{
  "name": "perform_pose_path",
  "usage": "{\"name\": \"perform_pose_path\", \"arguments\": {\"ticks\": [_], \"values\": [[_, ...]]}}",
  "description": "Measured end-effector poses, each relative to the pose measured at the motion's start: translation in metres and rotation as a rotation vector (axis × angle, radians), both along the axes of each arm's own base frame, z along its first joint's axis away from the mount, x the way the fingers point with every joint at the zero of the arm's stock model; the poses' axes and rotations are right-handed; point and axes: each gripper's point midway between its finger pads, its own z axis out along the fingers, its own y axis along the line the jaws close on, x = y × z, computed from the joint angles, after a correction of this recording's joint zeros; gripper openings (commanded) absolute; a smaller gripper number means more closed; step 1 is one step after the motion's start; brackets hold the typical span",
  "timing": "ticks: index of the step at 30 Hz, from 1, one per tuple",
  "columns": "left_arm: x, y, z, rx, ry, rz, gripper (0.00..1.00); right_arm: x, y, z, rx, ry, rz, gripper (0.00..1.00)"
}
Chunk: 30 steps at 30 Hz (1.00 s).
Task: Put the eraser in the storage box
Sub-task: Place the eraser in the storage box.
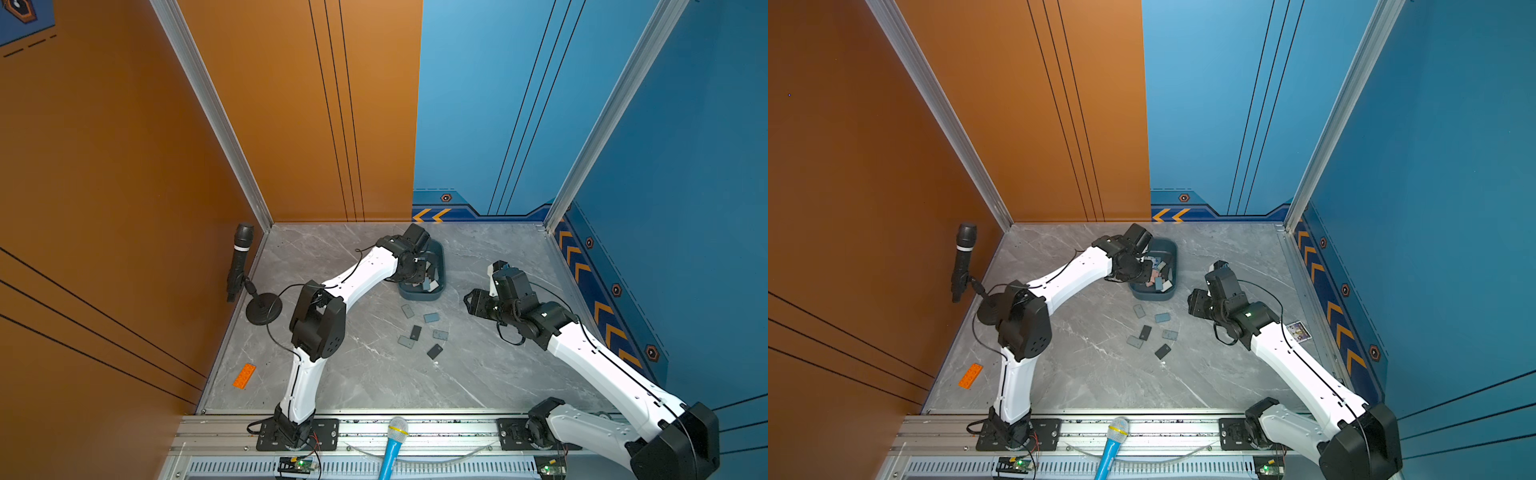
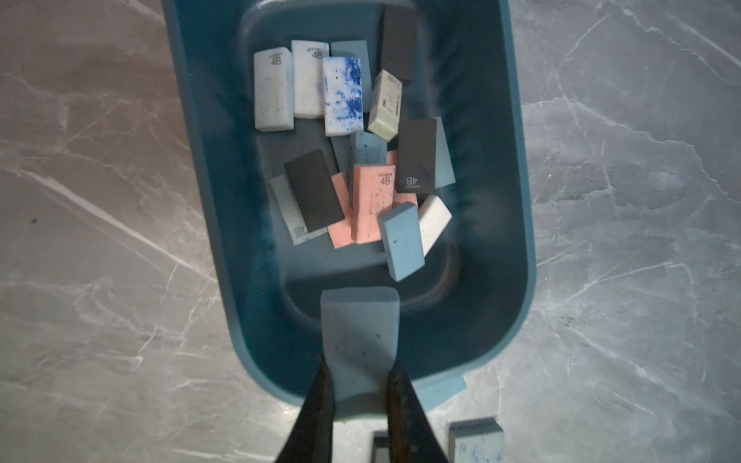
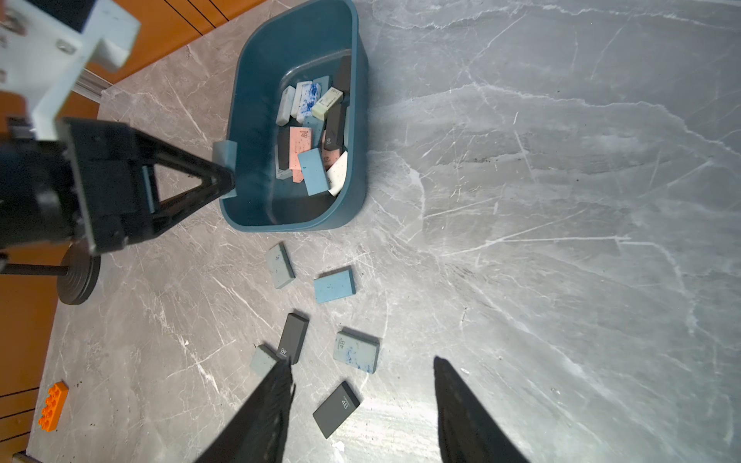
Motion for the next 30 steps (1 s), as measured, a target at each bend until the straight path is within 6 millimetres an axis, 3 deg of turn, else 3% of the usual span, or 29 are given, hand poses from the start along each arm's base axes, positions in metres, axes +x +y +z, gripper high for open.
{"name": "perform_pose_path", "arguments": {"ticks": [10, 15, 24, 30], "values": [[0.030, -0.022, -0.044, -0.014, 0.043, -0.014, 0.33, -0.010, -0.008, 0.004, -0.001, 0.005, -0.010, 0.58], [0.032, -0.021, -0.051, -0.038, 0.075, 0.003, 0.51, -0.015, -0.011, 0.003, -0.010, 0.018, -0.013, 0.58], [0.026, -0.016, -0.043, -0.042, 0.081, -0.002, 0.60, -0.031, -0.018, 0.006, -0.030, 0.041, -0.018, 0.58], [0.017, -0.017, -0.001, -0.065, 0.019, -0.027, 0.62, -0.046, -0.004, 0.015, -0.032, 0.012, -0.014, 0.57]]}}
